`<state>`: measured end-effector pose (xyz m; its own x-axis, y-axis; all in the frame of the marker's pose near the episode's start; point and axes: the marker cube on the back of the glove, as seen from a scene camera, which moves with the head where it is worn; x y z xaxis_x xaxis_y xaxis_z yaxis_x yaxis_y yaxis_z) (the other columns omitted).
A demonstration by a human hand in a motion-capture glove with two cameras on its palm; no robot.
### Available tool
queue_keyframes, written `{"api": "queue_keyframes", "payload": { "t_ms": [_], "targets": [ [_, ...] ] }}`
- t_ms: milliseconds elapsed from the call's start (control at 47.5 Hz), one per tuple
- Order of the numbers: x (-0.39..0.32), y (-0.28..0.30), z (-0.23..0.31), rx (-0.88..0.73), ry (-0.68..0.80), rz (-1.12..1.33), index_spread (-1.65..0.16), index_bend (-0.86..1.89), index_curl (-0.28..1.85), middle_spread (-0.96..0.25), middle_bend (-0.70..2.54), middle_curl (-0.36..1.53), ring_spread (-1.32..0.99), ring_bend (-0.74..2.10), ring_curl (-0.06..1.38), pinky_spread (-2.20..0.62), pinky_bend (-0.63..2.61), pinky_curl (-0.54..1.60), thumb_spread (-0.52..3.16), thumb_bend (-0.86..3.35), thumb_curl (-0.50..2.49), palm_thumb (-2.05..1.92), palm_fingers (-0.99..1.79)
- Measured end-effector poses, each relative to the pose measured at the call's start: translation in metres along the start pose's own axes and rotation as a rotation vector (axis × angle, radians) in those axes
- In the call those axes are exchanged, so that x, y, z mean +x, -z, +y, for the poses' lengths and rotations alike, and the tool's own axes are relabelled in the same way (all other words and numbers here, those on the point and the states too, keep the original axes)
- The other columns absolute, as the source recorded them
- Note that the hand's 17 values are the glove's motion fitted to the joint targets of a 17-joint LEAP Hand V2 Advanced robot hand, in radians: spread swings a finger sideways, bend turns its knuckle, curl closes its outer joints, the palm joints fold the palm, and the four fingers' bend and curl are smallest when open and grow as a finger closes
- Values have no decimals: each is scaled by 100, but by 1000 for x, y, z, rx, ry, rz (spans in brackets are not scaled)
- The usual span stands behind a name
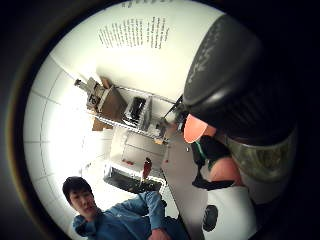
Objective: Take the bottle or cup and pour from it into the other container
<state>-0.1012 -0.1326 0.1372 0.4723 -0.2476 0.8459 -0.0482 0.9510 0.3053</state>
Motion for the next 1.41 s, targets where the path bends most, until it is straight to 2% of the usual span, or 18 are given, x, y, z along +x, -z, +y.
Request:
{"api": "queue_keyframes", "payload": {
  "t_ms": [168, 316, 505, 821, 1073, 1410],
  "targets": [
    [-4, -10, -4, 18, 12, -164, -14, 15, 28, 3, 31, 38, -2, 55, 31, 9, 38, 32, 81, 5, 47, 98, 94],
    [-5, -20, -3, 24, 8, -259, -13, 11, 30, -1, 33, 41, -9, 55, 35, 1, 38, 34, 59, 5, 54, 111, 101],
    [-10, -30, -6, 38, 11, -260, -12, 12, 30, -5, 34, 45, -15, 57, 39, -12, 37, 36, 32, 0, 60, 117, 109],
    [-21, -35, -12, 1, 62, -141, -11, 13, 32, -6, 36, 50, -17, 56, 44, -17, 36, 37, 13, -3, 66, 118, 111],
    [-39, -26, -24, -105, 109, -41, -11, 13, 33, -6, 35, 52, -18, 55, 46, -18, 36, 39, 8, -3, 69, 118, 112],
    [-78, -29, -59, -314, 114, 329, -11, 13, 34, -6, 35, 54, -18, 56, 49, -19, 38, 40, 5, -3, 71, 117, 113]
  ]
}}
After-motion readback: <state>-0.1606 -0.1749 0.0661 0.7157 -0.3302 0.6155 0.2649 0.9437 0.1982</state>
